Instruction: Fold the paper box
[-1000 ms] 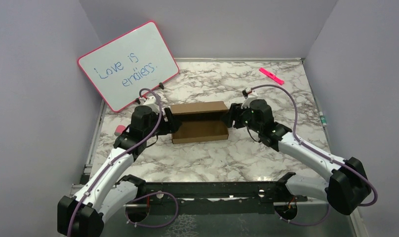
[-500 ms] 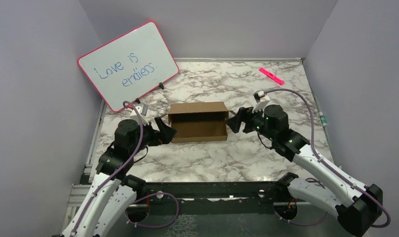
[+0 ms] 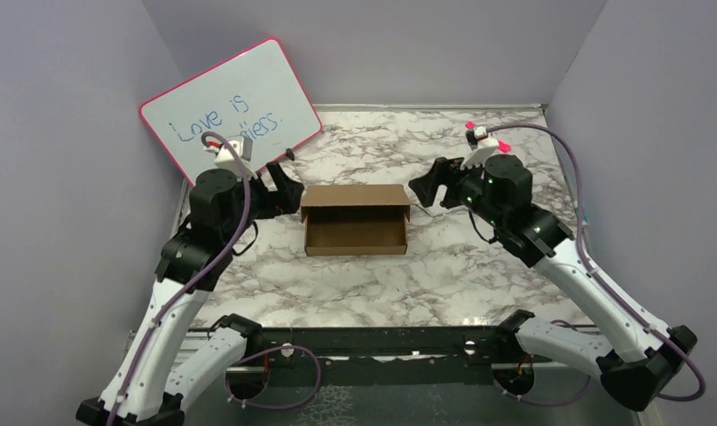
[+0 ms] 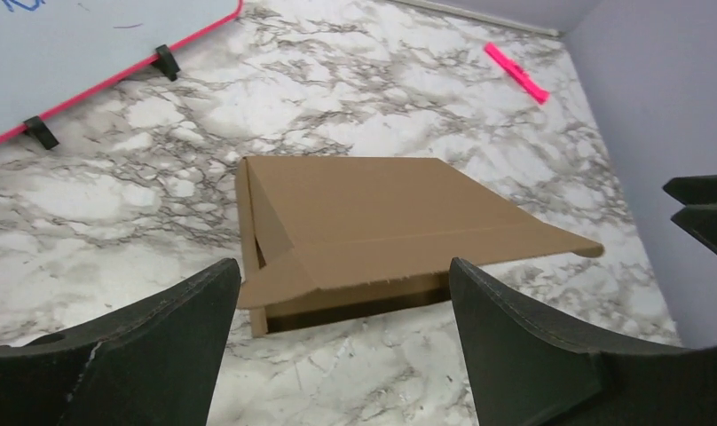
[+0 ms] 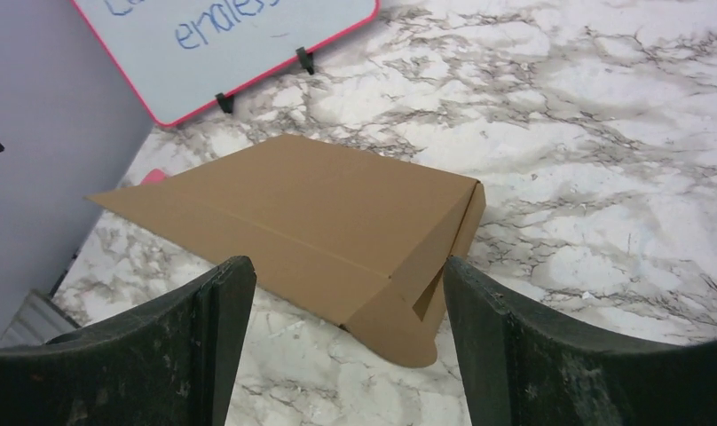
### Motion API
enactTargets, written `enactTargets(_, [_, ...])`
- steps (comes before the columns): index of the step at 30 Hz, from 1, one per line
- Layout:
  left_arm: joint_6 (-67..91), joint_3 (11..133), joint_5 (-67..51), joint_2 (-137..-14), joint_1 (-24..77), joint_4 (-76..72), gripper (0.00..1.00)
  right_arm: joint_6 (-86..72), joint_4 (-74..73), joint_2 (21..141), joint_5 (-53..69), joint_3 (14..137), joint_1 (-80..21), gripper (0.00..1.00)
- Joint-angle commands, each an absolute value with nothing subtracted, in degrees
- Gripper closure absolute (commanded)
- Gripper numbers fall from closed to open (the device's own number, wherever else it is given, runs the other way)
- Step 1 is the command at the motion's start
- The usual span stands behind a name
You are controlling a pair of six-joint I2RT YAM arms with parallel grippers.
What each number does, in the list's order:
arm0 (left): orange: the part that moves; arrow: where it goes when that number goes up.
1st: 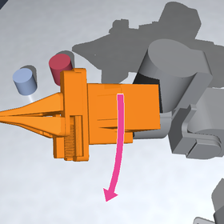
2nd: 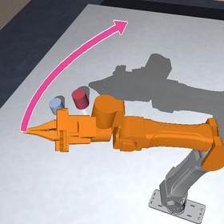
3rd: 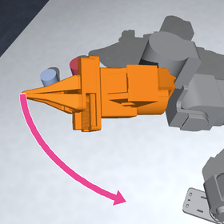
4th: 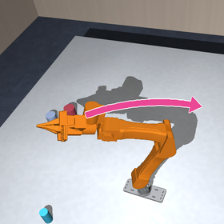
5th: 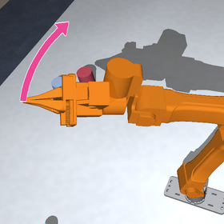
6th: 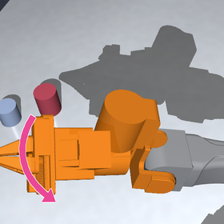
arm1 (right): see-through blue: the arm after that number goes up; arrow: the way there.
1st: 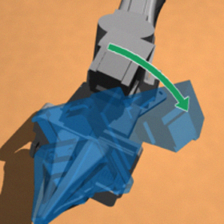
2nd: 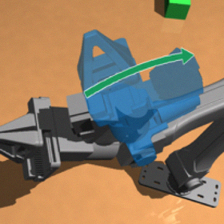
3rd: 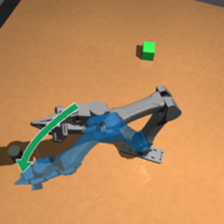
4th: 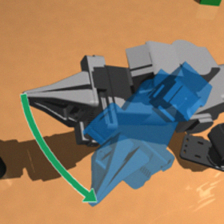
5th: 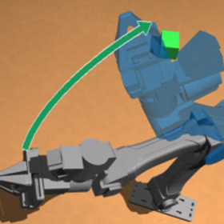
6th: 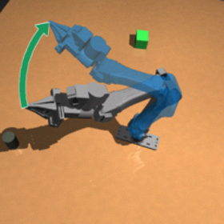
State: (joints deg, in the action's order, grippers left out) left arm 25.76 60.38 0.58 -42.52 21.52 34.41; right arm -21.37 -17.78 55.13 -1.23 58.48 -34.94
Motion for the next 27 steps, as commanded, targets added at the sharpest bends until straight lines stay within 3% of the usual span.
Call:
enactTargets(1, [20.0, 62.97, 6.29, -50.98, 21.8, 34.71, 0.14, -19.22, -20.61, 61.25, -5.25, 61.08, -35.31, 0.19])
enactTargets(12, [20.48, 54.86, 0.06, -59.08, 21.8, 29.16, 0.24, -18.32, -16.75, 67.05, -1.94, 55.37, -35.31, 0.23])
enactTargets(27, [29.56, 35.03, -5.35, -55.58, 21.8, 19.42, 0.25, -24.81, -4.91, 65.15, 2.3, 36.85, -35.3, 0.26])
